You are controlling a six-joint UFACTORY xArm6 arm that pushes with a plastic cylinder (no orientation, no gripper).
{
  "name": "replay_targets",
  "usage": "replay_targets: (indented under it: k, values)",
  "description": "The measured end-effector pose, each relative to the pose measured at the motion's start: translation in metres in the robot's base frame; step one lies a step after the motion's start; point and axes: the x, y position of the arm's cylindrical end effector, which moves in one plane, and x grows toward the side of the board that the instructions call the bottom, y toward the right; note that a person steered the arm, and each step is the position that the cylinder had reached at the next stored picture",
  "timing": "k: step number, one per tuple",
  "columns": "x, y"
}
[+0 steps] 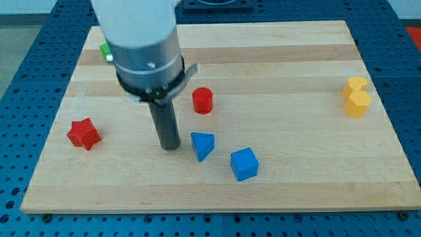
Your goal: Place blue triangle to the left side of blue cube
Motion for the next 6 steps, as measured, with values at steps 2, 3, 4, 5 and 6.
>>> replay_targets:
  k: [2, 3, 4, 5, 6]
  values:
    - [-0.032, 0.057]
    - [-0.016, 0.071]
    - [-0.002, 0.072]
    - [0.017, 0.072]
    - [0.040, 0.073]
